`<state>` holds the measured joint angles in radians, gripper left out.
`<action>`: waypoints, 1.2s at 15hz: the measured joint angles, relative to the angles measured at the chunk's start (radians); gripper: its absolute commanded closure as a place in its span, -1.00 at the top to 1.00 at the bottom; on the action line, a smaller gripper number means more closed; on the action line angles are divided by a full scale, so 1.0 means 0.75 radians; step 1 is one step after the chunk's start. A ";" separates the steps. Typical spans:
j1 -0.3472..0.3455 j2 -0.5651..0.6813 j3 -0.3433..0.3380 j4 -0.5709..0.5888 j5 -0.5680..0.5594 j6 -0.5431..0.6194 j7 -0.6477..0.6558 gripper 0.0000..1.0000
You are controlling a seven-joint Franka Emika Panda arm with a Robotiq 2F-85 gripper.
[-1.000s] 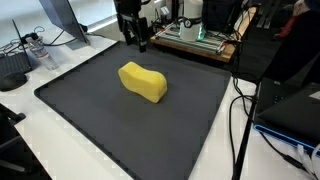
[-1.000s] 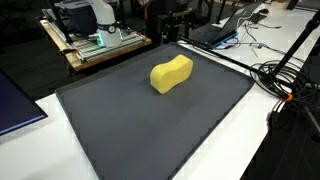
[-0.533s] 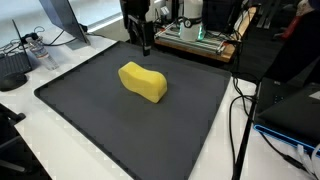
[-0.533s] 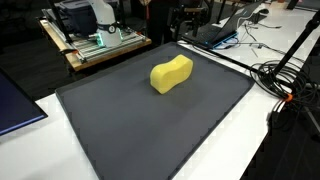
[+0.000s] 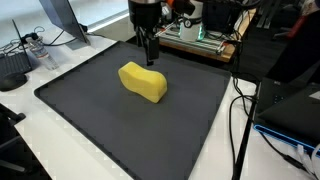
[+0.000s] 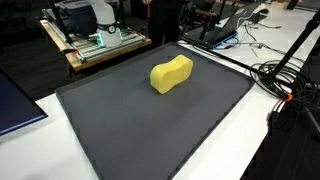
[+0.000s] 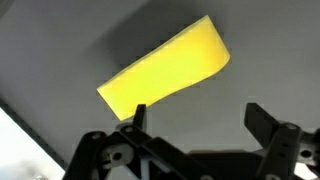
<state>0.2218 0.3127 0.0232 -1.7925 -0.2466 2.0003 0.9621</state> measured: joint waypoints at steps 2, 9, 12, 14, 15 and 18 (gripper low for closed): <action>0.019 0.046 0.001 0.064 0.002 -0.063 0.037 1.00; -0.082 0.117 -0.034 0.245 0.122 -0.160 0.021 1.00; -0.168 0.135 -0.055 0.302 0.223 -0.178 -0.035 1.00; -0.223 0.146 -0.070 0.326 0.289 -0.182 -0.073 1.00; -0.251 0.152 -0.076 0.336 0.325 -0.182 -0.098 1.00; -0.331 0.167 -0.094 0.354 0.441 -0.182 -0.180 1.00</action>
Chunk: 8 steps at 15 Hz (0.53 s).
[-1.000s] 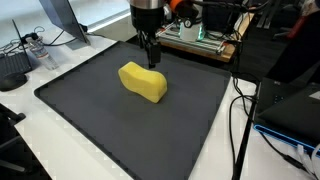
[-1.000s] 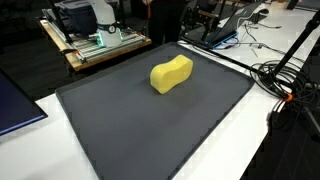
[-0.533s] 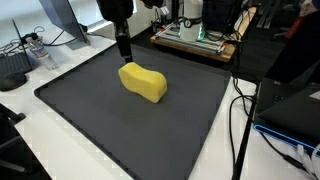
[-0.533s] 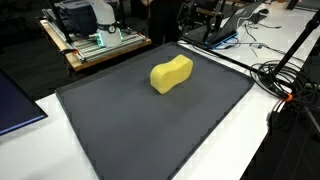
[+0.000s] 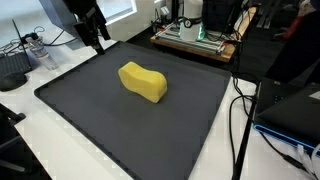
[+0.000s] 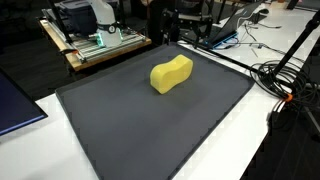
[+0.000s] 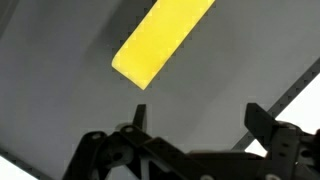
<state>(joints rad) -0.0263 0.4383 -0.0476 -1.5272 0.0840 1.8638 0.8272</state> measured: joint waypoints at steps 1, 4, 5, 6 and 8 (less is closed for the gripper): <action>-0.026 0.005 -0.008 0.004 0.040 0.000 -0.026 1.00; -0.099 0.029 -0.028 0.024 0.146 0.000 -0.099 1.00; -0.121 0.041 -0.031 0.032 0.179 0.000 -0.122 1.00; -0.141 0.055 -0.036 0.040 0.211 -0.001 -0.139 1.00; -0.168 0.087 -0.053 0.060 0.254 -0.013 -0.135 1.00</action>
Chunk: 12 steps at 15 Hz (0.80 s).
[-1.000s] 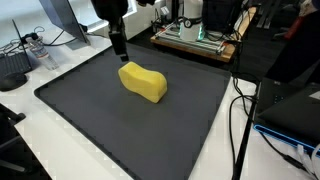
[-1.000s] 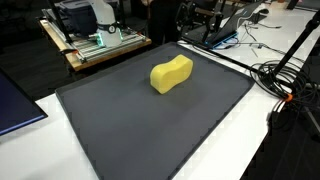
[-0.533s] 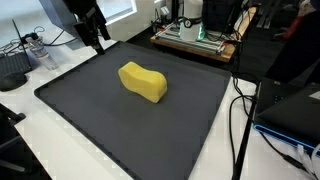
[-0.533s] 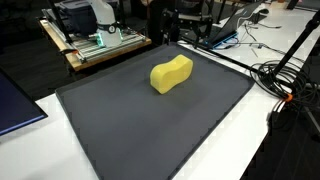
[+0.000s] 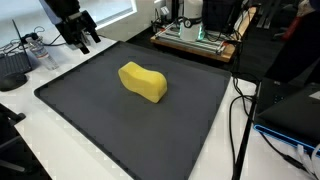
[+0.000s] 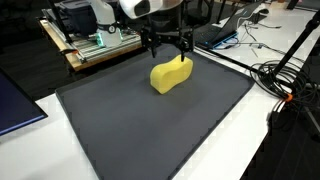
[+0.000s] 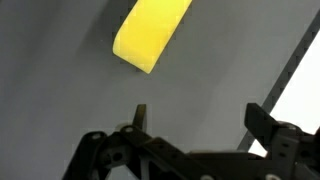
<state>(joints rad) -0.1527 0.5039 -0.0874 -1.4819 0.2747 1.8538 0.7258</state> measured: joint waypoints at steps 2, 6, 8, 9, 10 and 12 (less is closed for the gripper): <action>-0.010 0.034 -0.028 0.020 0.011 -0.003 0.044 1.00; -0.007 0.106 -0.076 0.071 0.005 -0.011 0.224 1.00; 0.000 0.142 -0.085 0.109 -0.007 -0.047 0.308 1.00; 0.006 0.160 -0.087 0.135 -0.016 -0.075 0.347 1.00; 0.016 0.179 -0.088 0.163 -0.028 -0.105 0.386 1.00; 0.043 0.220 -0.089 0.228 -0.069 -0.173 0.465 1.00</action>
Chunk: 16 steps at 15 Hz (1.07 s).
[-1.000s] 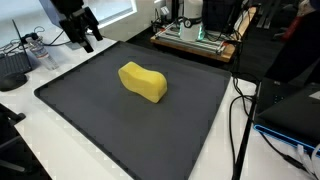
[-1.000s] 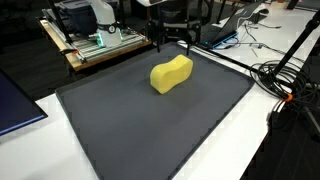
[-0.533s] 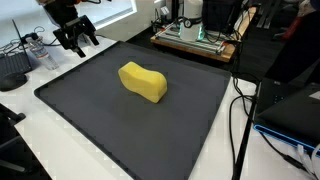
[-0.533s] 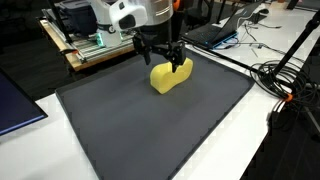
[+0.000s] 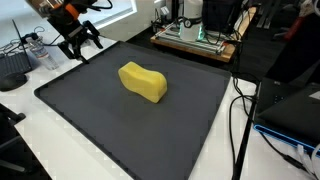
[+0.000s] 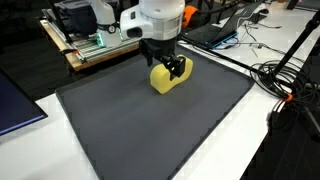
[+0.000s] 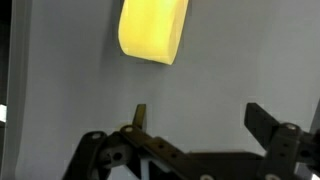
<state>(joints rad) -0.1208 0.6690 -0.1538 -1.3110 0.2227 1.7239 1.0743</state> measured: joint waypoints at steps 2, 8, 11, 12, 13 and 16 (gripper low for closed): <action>0.036 0.050 -0.001 0.076 -0.053 -0.073 0.077 1.00; 0.139 0.242 0.001 0.332 -0.182 -0.303 0.215 1.00; 0.184 0.318 0.002 0.426 -0.231 -0.395 0.243 1.00; 0.203 0.339 0.003 0.451 -0.245 -0.420 0.246 1.00; 0.222 0.358 0.006 0.475 -0.257 -0.438 0.247 1.00; 0.279 0.401 0.020 0.536 -0.279 -0.475 0.247 1.00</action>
<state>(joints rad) 0.0888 0.9694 -0.1388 -0.9092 0.0138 1.3679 1.2594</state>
